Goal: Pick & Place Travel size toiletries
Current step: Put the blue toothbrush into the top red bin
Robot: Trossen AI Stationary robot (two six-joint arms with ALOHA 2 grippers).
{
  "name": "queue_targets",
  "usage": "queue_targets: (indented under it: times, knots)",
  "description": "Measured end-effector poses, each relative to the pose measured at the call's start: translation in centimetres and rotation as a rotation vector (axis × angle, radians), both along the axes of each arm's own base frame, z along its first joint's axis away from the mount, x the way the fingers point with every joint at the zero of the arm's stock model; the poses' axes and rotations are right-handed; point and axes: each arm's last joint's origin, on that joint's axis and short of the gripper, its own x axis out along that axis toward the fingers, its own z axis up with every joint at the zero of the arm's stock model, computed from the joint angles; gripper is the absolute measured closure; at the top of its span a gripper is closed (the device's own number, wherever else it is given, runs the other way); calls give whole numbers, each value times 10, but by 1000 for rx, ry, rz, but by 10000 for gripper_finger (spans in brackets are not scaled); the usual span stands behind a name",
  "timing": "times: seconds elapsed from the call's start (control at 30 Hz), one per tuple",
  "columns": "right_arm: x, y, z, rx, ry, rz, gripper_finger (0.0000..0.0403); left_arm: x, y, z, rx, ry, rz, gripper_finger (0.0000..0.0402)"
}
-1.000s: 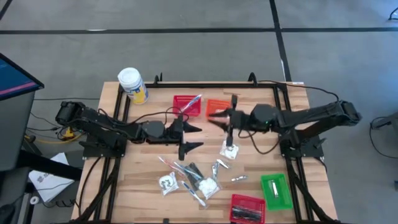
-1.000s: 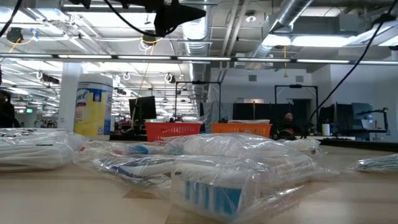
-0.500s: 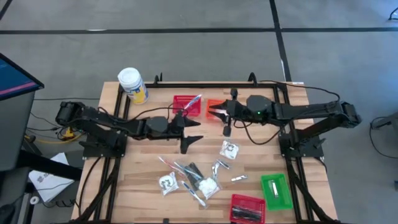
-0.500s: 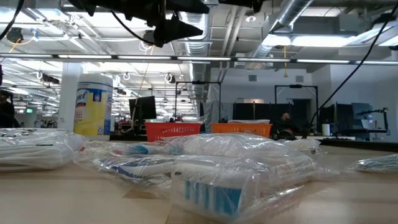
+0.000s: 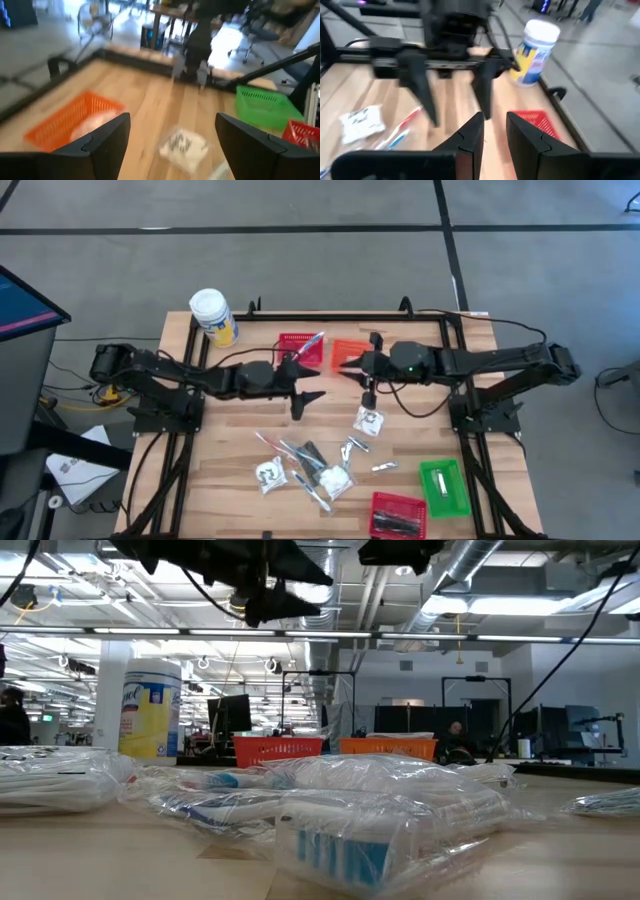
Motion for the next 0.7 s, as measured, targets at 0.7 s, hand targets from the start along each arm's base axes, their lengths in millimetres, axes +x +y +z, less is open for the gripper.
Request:
queue_targets:
  times: [0.7]
  knots:
    - [-24, 23, 19, 46, -60, 84, 327, -15, -42, -28, -75, 311, -194, 187]
